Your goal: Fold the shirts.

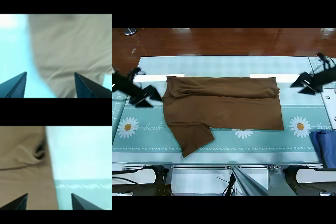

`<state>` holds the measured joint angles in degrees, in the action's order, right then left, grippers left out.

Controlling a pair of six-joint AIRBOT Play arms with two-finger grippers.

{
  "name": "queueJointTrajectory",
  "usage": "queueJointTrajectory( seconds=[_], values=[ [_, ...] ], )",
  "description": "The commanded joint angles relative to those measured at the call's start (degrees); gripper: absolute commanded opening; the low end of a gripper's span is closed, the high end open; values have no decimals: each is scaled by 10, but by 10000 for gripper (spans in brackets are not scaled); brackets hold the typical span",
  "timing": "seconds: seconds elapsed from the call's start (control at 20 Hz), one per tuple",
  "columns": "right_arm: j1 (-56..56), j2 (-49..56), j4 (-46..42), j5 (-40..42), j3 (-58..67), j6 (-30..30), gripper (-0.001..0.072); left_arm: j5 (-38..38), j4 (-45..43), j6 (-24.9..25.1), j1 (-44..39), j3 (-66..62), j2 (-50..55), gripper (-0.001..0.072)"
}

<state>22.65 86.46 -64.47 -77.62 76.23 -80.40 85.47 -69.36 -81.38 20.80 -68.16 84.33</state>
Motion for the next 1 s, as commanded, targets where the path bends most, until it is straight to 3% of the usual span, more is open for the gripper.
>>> queueJointTrajectory(
  seconds=[0.0, 0.25, 0.45, 0.8, 0.85, 0.9, 0.95],
  values=[
    [37, -138, 19, 105, -203, 17, 620, -30, -9, 0, 71, 166, -104, 707],
    [37, -283, 160, 154, -428, 82, 620, -110, 112, 65, 109, 341, -193, 707],
    [37, -300, 188, 139, -450, 91, 620, -182, 217, 103, 79, 401, -193, 705],
    [52, -300, 169, 182, -440, 71, 620, -239, 233, 105, -44, 419, -168, 699],
    [74, -300, 146, 183, -431, 60, 620, -243, 233, 105, -49, 419, -168, 544],
    [100, -300, 115, 178, -427, 45, 620, -244, 233, 104, -47, 419, -168, 35],
    [121, -299, 70, 156, -429, 19, 620, -242, 233, 107, -46, 416, -168, 19]
  ],
)
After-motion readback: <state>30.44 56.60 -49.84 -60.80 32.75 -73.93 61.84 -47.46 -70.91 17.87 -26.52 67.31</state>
